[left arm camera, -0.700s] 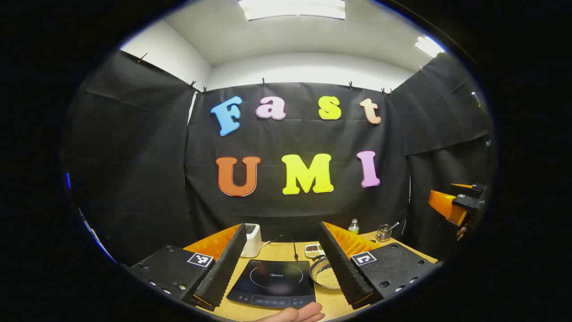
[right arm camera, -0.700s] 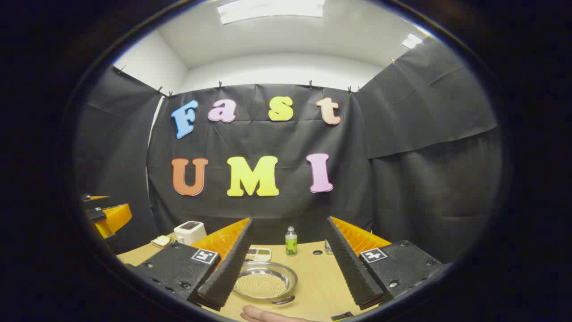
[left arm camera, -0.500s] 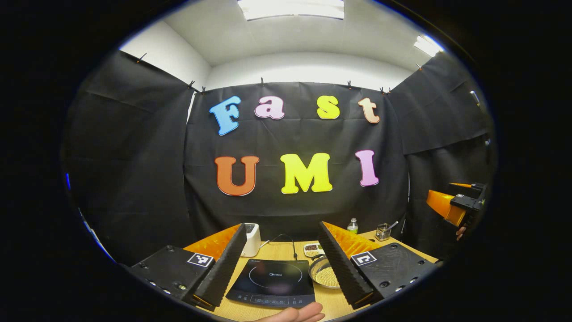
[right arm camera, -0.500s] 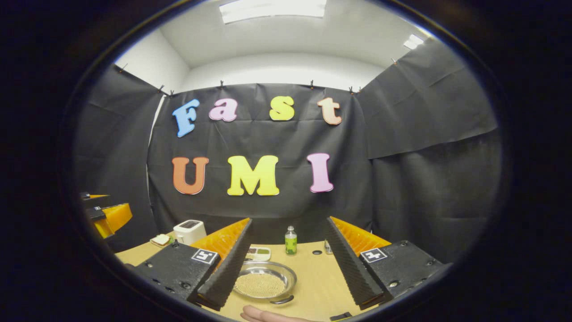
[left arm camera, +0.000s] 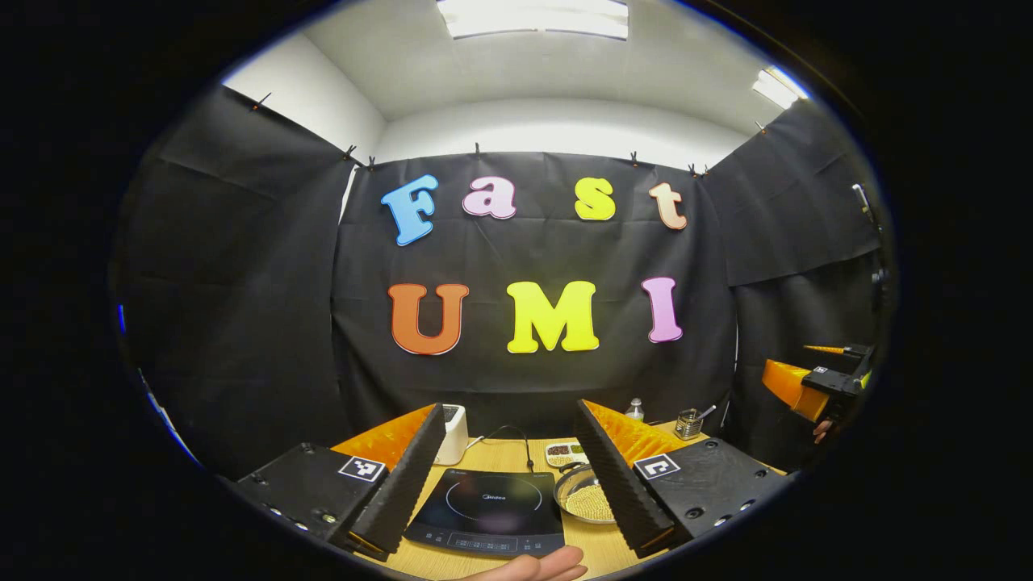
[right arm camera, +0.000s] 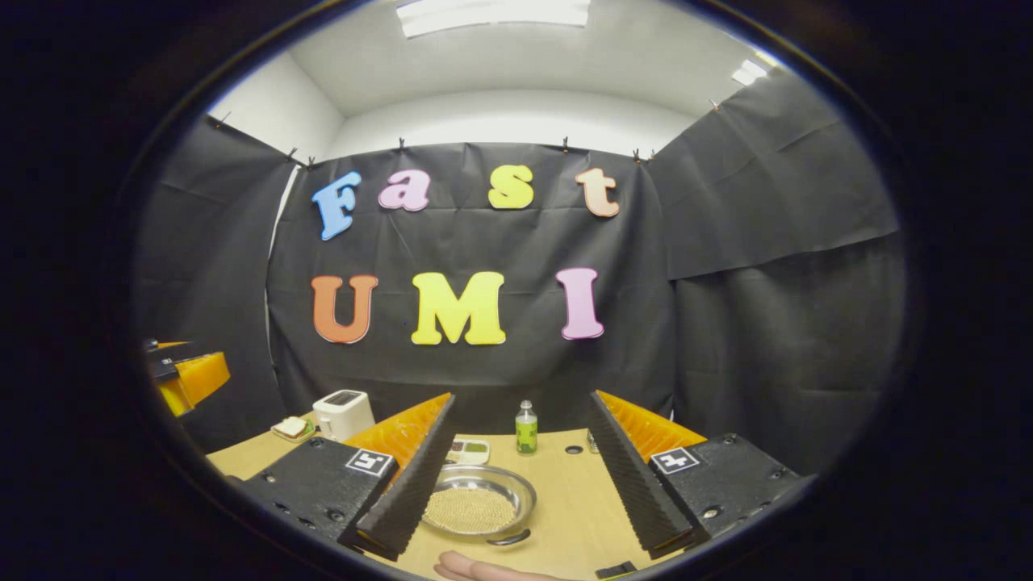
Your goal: First push the handle of the pot to place it horizontally, then grasp the pot with both hands and set it on the induction cooktop.
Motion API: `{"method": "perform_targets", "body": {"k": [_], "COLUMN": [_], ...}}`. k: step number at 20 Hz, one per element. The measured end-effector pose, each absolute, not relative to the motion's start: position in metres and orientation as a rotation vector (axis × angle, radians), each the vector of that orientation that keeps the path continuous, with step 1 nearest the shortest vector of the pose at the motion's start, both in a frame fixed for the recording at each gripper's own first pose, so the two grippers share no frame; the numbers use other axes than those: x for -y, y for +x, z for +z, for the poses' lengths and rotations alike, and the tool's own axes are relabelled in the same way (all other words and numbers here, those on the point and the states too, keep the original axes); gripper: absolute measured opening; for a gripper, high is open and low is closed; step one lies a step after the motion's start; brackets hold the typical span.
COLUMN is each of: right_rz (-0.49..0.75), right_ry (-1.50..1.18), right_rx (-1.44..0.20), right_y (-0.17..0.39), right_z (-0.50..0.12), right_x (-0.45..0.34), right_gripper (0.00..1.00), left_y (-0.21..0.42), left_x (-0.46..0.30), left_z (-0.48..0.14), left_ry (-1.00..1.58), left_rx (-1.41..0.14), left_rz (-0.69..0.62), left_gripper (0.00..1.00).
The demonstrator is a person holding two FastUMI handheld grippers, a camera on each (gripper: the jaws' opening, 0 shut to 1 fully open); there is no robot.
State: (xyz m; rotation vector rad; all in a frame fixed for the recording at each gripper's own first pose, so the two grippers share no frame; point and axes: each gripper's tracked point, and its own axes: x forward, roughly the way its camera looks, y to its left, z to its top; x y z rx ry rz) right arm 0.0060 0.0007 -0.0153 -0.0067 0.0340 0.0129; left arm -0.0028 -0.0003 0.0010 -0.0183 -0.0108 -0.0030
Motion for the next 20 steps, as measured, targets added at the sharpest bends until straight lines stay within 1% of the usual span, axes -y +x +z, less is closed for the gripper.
{"method": "perform_targets", "body": {"k": [6,11,12,13,18,19,20], "right_rz": [0.027,0.026,0.028,0.034,0.054,0.058,0.069], "right_ry": [-0.010,-0.025,-0.029,-0.031,-0.031,-0.025,-0.017], "right_rx": [-0.059,-0.092,-0.108,-0.124,-0.176,-0.186,-0.197], "right_y": [0.012,0.028,0.031,0.035,0.049,0.050,0.051], "right_z": [-0.028,-0.049,-0.056,-0.062,-0.088,-0.092,-0.097], "right_x": [-0.006,-0.006,-0.007,-0.010,-0.015,-0.016,-0.019], "right_gripper": [0.96,0.96,1.00,0.96,0.97,0.94,0.92], "left_y": [-0.006,-0.010,-0.011,-0.012,-0.015,-0.016,-0.016], "left_x": [-0.001,-0.001,-0.001,-0.001,-0.004,-0.005,-0.006], "left_z": [0.001,-0.004,-0.005,-0.006,-0.007,-0.007,-0.007], "left_ry": [-0.024,-0.003,-0.001,-0.002,-0.005,-0.004,-0.005], "left_rx": [0.020,0.021,0.019,0.018,0.019,0.022,0.022], "left_rz": [-0.006,0.003,0.003,0.003,0.003,0.006,0.009], "left_gripper": [0.96,0.96,0.96,0.96,0.96,0.96,0.96]}}
